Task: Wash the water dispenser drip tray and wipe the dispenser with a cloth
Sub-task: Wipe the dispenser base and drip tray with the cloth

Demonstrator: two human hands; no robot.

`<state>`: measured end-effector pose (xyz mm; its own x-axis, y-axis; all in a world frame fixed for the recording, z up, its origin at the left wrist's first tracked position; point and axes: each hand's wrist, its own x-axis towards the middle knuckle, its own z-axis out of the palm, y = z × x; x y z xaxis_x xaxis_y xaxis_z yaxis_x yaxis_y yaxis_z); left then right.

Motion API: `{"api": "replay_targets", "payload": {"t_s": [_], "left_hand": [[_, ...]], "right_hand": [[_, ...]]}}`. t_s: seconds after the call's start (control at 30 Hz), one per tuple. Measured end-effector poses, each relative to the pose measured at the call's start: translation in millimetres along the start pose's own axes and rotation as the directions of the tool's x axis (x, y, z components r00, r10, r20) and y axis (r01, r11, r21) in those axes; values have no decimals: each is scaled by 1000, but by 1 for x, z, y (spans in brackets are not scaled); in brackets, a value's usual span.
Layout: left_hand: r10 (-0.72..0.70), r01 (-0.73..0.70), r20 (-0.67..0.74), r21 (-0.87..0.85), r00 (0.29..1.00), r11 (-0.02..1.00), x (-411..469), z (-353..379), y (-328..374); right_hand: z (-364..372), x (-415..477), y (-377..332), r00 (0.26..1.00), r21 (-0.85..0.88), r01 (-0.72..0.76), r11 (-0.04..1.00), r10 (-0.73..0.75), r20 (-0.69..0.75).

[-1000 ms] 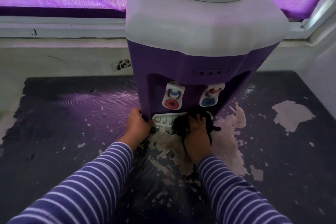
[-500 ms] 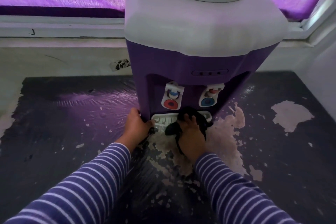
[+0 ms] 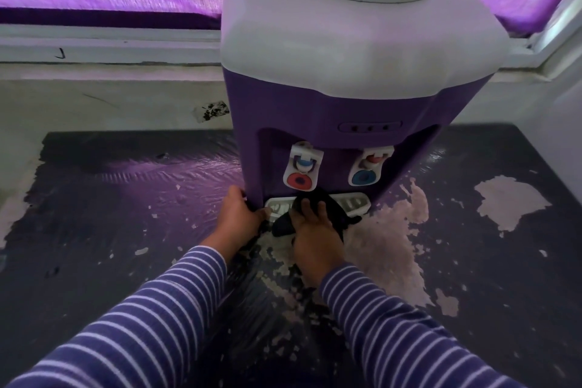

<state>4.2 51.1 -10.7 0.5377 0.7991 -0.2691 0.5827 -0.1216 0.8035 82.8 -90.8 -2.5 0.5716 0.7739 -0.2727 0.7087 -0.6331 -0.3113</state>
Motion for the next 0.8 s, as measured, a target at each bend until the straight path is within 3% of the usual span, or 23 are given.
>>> {"api": "replay_targets", "payload": {"t_s": [0.13,0.33,0.47,0.6,0.7,0.8], "left_hand": [[-15,15,9,-23,1000,1000,0,0,-1],[-6,6,1,-37,1000,999,-1,1,0],[-7,7,-14,-5,1000,1000,0,1,0],[-1,1,-21,6,1000,1000,0,1,0],[-21,21,8,3,1000,1000,2,0,1],[-19,19,19,2,1000,1000,2,0,1]], "right_hand": [[-10,2,37,999,-59,39,998,-38,24],[-28,-8,62,955,229,-250,941,279,-103],[-30,-24,40,908,361,-318,877,391,-151],[-18,-26,9,922,400,-309,863,374,-96],[0,-28,-13,970,270,-232,935,245,-15],[13,-27,-25,979,289,-195,937,206,-8]]}}
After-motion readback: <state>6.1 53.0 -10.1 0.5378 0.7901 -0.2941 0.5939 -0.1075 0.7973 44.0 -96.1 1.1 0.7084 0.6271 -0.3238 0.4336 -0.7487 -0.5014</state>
